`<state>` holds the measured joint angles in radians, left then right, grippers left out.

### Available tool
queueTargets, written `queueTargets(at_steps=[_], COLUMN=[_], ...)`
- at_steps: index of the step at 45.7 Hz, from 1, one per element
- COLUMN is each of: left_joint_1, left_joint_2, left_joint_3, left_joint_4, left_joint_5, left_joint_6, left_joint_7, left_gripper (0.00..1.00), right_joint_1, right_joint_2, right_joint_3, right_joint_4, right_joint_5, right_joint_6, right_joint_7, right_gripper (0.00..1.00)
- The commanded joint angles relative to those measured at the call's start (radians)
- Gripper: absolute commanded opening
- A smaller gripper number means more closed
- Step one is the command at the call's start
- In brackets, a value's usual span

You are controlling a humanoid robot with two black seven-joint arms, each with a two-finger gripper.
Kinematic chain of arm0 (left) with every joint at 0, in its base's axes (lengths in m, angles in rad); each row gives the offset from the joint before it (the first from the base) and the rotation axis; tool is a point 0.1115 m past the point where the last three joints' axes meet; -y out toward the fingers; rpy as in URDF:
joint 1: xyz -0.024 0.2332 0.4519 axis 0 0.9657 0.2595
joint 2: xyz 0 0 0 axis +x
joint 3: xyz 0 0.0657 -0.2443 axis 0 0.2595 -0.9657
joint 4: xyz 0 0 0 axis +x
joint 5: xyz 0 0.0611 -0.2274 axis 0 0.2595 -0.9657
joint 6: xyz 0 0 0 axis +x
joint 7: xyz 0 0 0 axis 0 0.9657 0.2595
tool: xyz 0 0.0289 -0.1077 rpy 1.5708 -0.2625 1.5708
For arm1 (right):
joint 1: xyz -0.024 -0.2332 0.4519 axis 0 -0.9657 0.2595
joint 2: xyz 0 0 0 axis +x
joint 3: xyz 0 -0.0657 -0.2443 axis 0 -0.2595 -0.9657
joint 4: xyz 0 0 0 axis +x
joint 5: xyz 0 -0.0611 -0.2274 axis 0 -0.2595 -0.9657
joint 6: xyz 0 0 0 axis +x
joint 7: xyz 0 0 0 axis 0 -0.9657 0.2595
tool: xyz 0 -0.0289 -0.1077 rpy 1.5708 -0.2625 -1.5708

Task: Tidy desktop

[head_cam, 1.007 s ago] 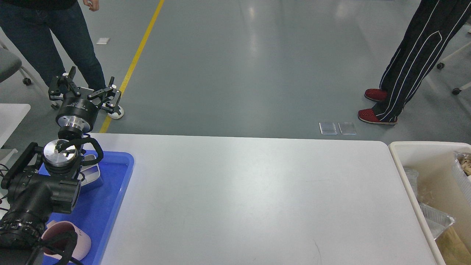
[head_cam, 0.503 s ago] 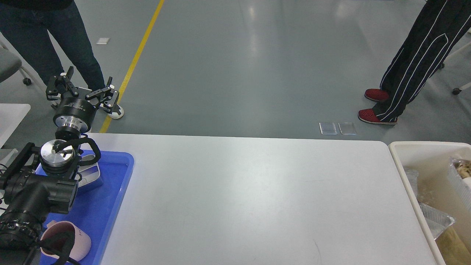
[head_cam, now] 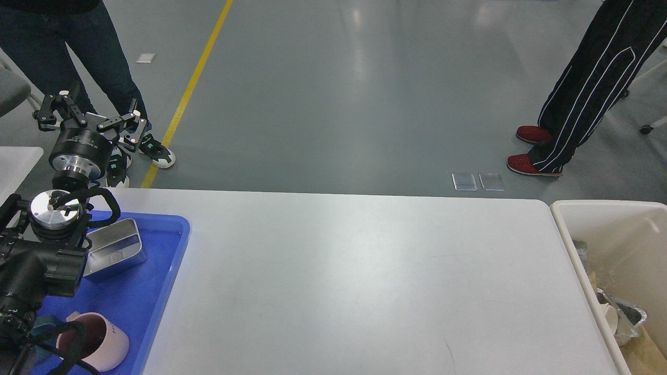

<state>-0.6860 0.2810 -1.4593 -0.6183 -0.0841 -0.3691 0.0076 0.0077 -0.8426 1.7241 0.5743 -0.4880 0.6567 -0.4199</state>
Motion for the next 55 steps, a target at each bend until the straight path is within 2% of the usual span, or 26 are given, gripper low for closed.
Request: queueTargets(at_steps=[1,8,15,19,23,26,30,37,41,46,55], left_joint_1=[-0.013,-0.049,-0.079,-0.104,-0.115,-0.118,-0.136,-0.139,-0.138,-0.132,-0.118], left_joint_2=[0.006,0.027,0.03,0.027,0.023,0.021,0.017,0.007,-0.028,-0.063,-0.14], left_joint_3=[-0.003,0.004,0.005,0.005,0.005,0.005,0.005,0.004,0.005,0.002,0.001], left_joint_4=[0.0,0.0,0.0,0.002,0.002,0.002,0.002,0.002,0.002,0.003,0.006], left_joint_5=[0.0,0.0,0.001,0.003,0.003,0.001,0.001,0.001,0.001,0.001,0.001], left_joint_6=[-0.002,-0.002,-0.004,-0.004,-0.004,-0.004,-0.004,-0.004,-0.004,-0.004,-0.004], left_joint_7=[0.0,0.002,0.002,0.0,-0.005,-0.009,-0.011,-0.014,-0.014,-0.014,-0.014], left_gripper=[0.97,0.97,0.97,0.97,0.97,0.97,0.97,0.97,0.97,0.97,0.97], right_joint_1=[0.054,0.132,0.192,0.317,0.487,0.552,0.557,0.561,0.575,0.584,0.583], right_joint_2=[-0.016,-0.016,-0.013,0.011,0.129,0.224,0.321,0.457,0.554,0.674,0.861], right_joint_3=[0.008,0.012,0.009,-0.003,-0.001,0.005,0.015,0.006,0.006,0.014,0.037], right_joint_4=[0.081,0.163,0.225,0.225,0.207,0.205,0.206,0.174,0.164,0.162,0.138], right_joint_5=[0.0,0.003,0.003,0.005,0.006,0.011,0.089,0.38,0.46,0.49,0.497], right_joint_6=[0.003,0.009,0.159,0.19,0.156,0.083,-0.002,-0.064,-0.118,-0.167,-0.17], right_joint_7=[0.001,0.001,0.004,0.001,-0.005,-0.007,-0.007,-0.008,-0.008,-0.007,0.004], right_gripper=[1.0,1.0,1.0,1.0,1.0,1.0,1.0,1.0,1.0,1.0,1.0])
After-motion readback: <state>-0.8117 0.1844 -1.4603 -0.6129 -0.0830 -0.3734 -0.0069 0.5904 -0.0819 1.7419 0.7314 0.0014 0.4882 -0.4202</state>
